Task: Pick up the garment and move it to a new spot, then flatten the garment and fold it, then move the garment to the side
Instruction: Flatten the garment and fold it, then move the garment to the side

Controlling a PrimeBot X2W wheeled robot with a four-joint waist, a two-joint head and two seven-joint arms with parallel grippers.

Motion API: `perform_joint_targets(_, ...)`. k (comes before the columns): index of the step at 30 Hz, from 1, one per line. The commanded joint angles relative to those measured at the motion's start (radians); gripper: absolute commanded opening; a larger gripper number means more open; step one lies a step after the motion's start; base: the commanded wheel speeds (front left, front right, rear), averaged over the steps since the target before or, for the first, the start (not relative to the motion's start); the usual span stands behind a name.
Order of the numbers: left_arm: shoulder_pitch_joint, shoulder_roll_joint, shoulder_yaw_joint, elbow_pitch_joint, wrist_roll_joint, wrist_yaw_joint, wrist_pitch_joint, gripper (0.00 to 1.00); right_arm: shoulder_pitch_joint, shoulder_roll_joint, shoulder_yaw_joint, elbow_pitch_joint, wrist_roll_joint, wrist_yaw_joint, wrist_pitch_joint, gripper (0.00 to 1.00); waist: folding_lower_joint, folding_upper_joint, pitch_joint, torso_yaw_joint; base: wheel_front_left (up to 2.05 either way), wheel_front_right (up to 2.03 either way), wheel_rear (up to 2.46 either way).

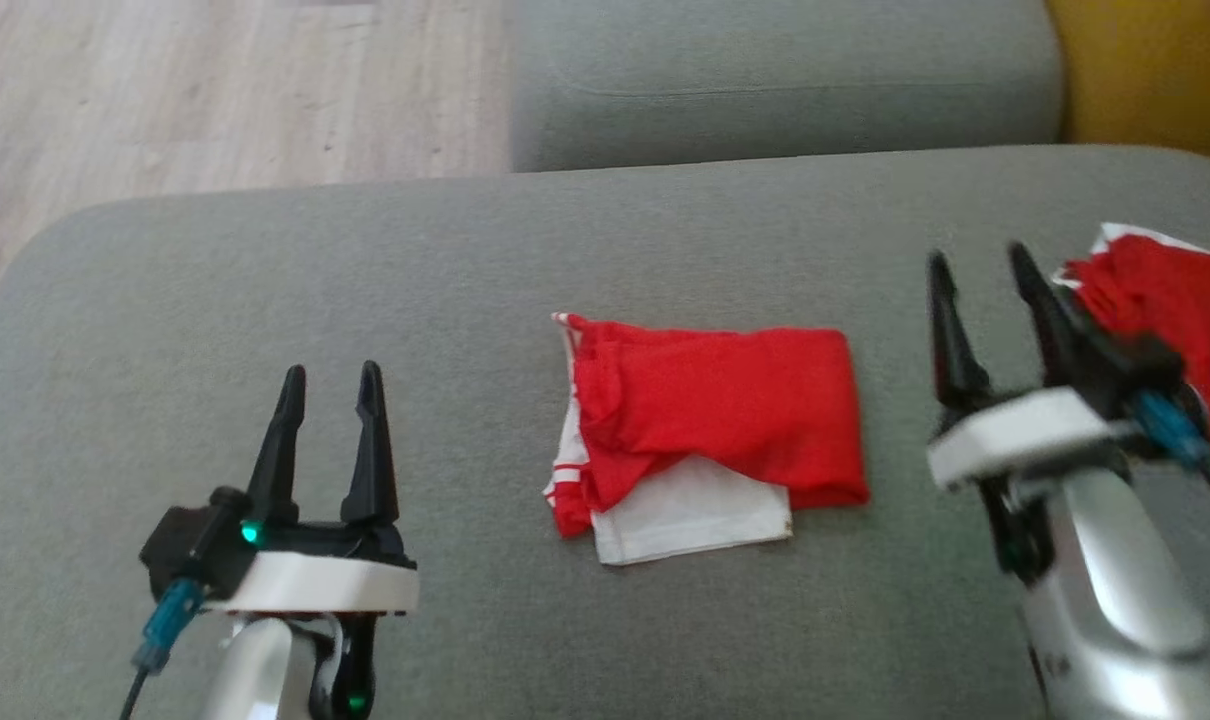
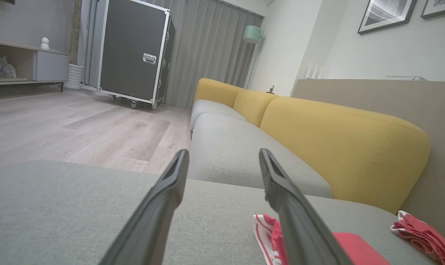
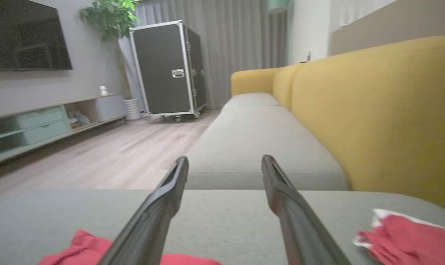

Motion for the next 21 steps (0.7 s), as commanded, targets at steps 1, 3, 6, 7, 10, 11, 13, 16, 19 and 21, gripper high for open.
perform_joint_targets(1, -0.020, 0.004, 0.042, -0.034, 0.010, 0.004, -0.009, 1.00, 0.004, 0.018, 0.005, -0.056, -0.026, 0.003, -0.011, 1.00, 0.0000, 0.0000, -0.002, -0.021, 0.00, 0.00, 0.00)
perform_joint_targets(3, -0.007, 0.004, 0.056, -0.041, 0.018, 0.009, -0.009, 1.00, 0.083, 0.031, -0.056, -0.152, -0.089, 0.003, -0.011, 1.00, 0.0000, 0.0000, 0.000, -0.043, 0.00, 0.00, 0.00)
perform_joint_targets(6, 0.005, 0.004, 0.057, -0.037, 0.029, 0.009, -0.009, 1.00, 0.150, 0.039, -0.101, -0.210, -0.112, 0.003, -0.011, 1.00, 0.0000, 0.0000, 0.002, -0.056, 0.00, 0.00, 0.00)
perform_joint_targets(7, 0.008, 0.004, 0.056, -0.036, 0.031, 0.009, -0.009, 1.00, 0.168, 0.041, -0.115, -0.224, -0.110, 0.003, -0.011, 1.00, 0.0000, 0.0000, 0.004, -0.059, 0.00, 0.00, 0.00)
perform_joint_targets(10, 0.016, 0.004, 0.060, -0.041, 0.036, 0.010, -0.009, 1.00, 0.210, 0.043, -0.118, -0.255, -0.096, 0.003, -0.011, 1.00, 0.0000, 0.0000, 0.011, -0.067, 0.00, 0.00, 0.00)
perform_joint_targets(11, 0.018, 0.004, 0.061, -0.042, 0.037, 0.010, -0.009, 1.00, 0.219, 0.043, -0.116, -0.259, -0.086, 0.003, -0.011, 1.00, 0.0000, 0.0000, 0.013, -0.068, 0.00, 0.00, 0.00)
perform_joint_targets(13, 0.021, 0.004, 0.061, -0.040, 0.040, 0.010, -0.009, 1.00, 0.231, 0.044, -0.116, -0.265, -0.066, 0.003, -0.011, 1.00, 0.0000, 0.0000, 0.016, -0.070, 0.00, 0.00, 0.00)
perform_joint_targets(16, 0.020, 0.004, 0.062, -0.040, 0.041, 0.009, -0.009, 1.00, 0.237, 0.044, -0.108, -0.269, -0.057, 0.003, -0.011, 1.00, 0.0000, 0.0000, 0.017, -0.072, 0.00, 0.00, 0.00)
perform_joint_targets(19, 0.016, 0.004, 0.059, -0.039, 0.042, 0.008, -0.009, 1.00, 0.232, 0.044, -0.102, -0.268, -0.054, 0.003, -0.011, 1.00, 0.0000, 0.0000, 0.019, -0.070, 0.00, 0.00, 0.00)
perform_joint_targets(21, 0.013, 0.004, 0.054, -0.038, 0.041, 0.007, -0.009, 1.00, 0.225, 0.044, -0.100, -0.266, -0.056, 0.003, -0.011, 1.00, 0.0000, 0.0000, 0.022, -0.067, 0.00, 0.00, 0.00)
